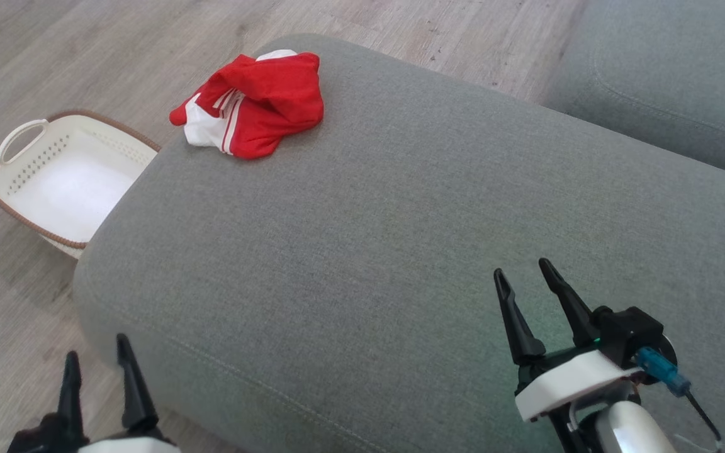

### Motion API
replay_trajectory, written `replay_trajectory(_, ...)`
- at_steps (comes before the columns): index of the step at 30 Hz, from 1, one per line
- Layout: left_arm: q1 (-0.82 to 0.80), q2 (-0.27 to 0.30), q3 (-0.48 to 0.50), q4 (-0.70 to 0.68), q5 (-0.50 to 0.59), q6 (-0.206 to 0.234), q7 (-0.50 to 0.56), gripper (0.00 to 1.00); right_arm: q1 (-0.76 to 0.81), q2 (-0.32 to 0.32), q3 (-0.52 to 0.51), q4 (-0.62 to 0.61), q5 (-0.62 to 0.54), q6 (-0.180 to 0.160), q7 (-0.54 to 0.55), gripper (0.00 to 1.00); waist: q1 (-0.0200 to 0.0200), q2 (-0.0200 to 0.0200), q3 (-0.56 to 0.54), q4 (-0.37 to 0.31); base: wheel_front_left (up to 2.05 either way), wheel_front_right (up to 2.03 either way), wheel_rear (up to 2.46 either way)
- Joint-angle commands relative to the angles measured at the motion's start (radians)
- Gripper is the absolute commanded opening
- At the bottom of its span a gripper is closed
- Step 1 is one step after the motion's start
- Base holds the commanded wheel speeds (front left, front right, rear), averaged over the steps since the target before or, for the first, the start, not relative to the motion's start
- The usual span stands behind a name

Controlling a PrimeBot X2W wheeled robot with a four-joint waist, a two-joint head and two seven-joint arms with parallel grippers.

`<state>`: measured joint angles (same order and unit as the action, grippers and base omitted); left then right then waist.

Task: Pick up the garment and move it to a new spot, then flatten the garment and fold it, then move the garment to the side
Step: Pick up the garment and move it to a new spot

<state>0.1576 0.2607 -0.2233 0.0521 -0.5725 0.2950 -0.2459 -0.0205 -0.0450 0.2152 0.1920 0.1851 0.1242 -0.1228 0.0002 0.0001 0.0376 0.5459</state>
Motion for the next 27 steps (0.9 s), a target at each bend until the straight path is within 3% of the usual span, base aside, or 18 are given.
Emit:
replay_trajectory(1, -0.007, 0.014, 0.051, -0.039, 0.005, 0.007, -0.013, 1.0, -0.046, -0.005, 0.019, -0.032, 0.005, 0.007, -0.006, 1.0, -0.0002, -0.0001, 0.001, 0.0, 0.0, 0.0, 0.0)
replay_trajectory(4, -0.007, 0.035, 0.075, -0.047, 0.006, 0.001, -0.013, 1.0, -0.044, -0.005, 0.015, -0.038, 0.001, 0.007, -0.007, 1.0, -0.0002, -0.0001, 0.003, 0.001, 0.0, 0.0, 0.0)
replay_trajectory(8, -0.079, 0.124, 0.11, -0.074, 0.018, -0.016, 0.028, 1.0, -0.029, -0.005, -0.049, -0.085, -0.032, 0.007, 0.003, 1.0, -0.0002, -0.0001, 0.028, -0.001, 0.0, 0.0, 0.0)
replay_trajectory(13, -0.3, 0.255, 0.143, -0.095, 0.028, -0.073, 0.111, 1.0, 0.001, -0.005, -0.151, -0.209, -0.108, 0.007, 0.057, 1.0, -0.0002, -0.0001, 0.091, -0.008, 0.0, 0.0, 0.0)
replay_trajectory(15, -0.399, 0.309, 0.168, -0.074, 0.023, -0.097, 0.138, 1.0, 0.004, -0.005, -0.16, -0.268, -0.146, 0.007, 0.095, 1.0, -0.0002, -0.0001, 0.129, -0.043, 0.0, 0.0, 0.0)
replay_trajectory(20, -0.634, 0.39, 0.173, 0.037, -0.002, -0.162, 0.224, 1.0, -0.02, -0.005, -0.154, -0.401, -0.228, 0.007, 0.182, 1.0, -0.0002, -0.0001, 0.228, -0.142, 0.0, 0.0, 0.0)
replay_trajectory(21, -0.634, 0.39, 0.173, 0.037, -0.002, -0.162, 0.224, 1.0, -0.02, -0.005, -0.154, -0.401, -0.228, 0.007, 0.182, 1.0, -0.0002, -0.0001, 0.228, -0.142, 0.0, 0.0, 0.0)
replay_trajectory(23, -0.708, 0.413, 0.147, 0.118, -0.009, -0.21, 0.261, 1.0, -0.031, -0.005, -0.142, -0.448, -0.246, 0.007, 0.208, 1.0, -0.0002, -0.0001, 0.27, -0.182, 0.0, 0.0, 0.0)
replay_trajectory(27, -0.826, 0.419, 0.102, 0.291, -0.017, -0.256, 0.338, 1.0, -0.035, -0.005, -0.115, -0.538, -0.279, 0.007, 0.25, 1.0, -0.0002, -0.0001, 0.361, -0.242, 0.0, 0.0, 0.0)
